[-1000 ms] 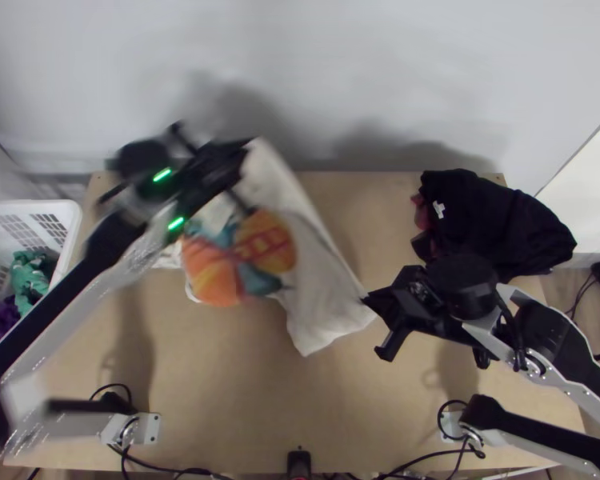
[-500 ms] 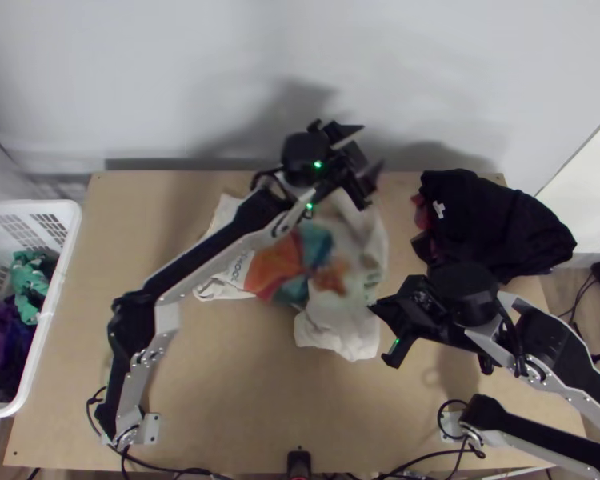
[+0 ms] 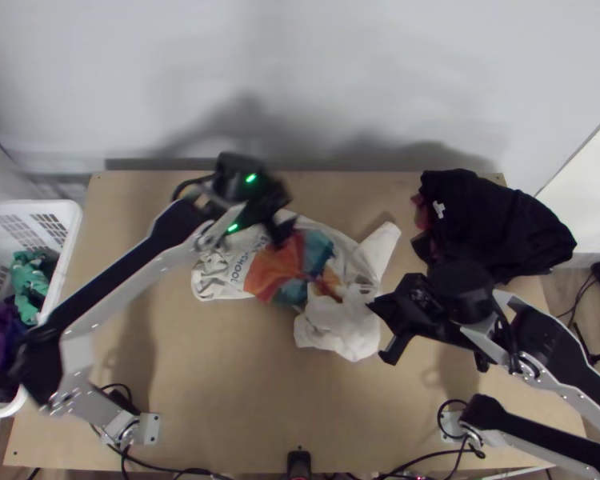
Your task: Fold the t-shirt
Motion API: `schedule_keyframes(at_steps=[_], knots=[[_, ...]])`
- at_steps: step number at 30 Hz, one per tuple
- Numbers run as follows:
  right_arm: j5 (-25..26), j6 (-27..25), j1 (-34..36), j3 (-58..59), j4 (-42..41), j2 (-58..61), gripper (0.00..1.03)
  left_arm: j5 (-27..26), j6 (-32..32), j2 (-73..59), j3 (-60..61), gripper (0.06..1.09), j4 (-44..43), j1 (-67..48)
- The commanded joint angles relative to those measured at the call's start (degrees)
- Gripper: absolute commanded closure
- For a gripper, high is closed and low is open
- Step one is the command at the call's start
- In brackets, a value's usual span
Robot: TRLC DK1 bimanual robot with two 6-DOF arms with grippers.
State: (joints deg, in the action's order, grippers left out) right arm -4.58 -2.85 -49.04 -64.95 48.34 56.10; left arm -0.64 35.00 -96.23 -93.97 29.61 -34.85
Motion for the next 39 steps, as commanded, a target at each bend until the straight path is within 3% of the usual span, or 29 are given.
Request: schedule_keyframes(at_steps=[1, 6, 14, 20, 31, 39], knots=[[0.01, 0.22, 0.34, 1.49, -2.28, 1.47, 1.00, -5.68, 5.95, 12.03, 20.85, 0.11, 19.00, 8.66], [0.01, 0.13, 1.49, 1.75, -2.90, 1.91, 1.00, -6.21, 9.73, 19.32, 37.28, 0.14, 14.69, 12.79], [0.01, 0.22, 3.25, 1.93, -2.72, 1.65, 1.00, -1.11, 14.13, 30.22, 48.36, 0.17, 13.02, 17.10], [0.01, 0.83, 3.33, 2.02, -2.90, 1.91, 1.00, -1.03, 11.31, 36.20, 55.83, 0.17, 1.68, 17.71], [-0.08, 1.09, 3.33, 1.75, -2.90, 2.62, 1.00, -1.03, 6.66, 34.26, 62.25, 0.17, -13.52, 14.90], [-0.08, 1.09, 3.51, 1.84, -2.81, 2.62, 1.00, -1.03, 3.32, 29.96, 61.89, 0.17, -17.74, 12.26]])
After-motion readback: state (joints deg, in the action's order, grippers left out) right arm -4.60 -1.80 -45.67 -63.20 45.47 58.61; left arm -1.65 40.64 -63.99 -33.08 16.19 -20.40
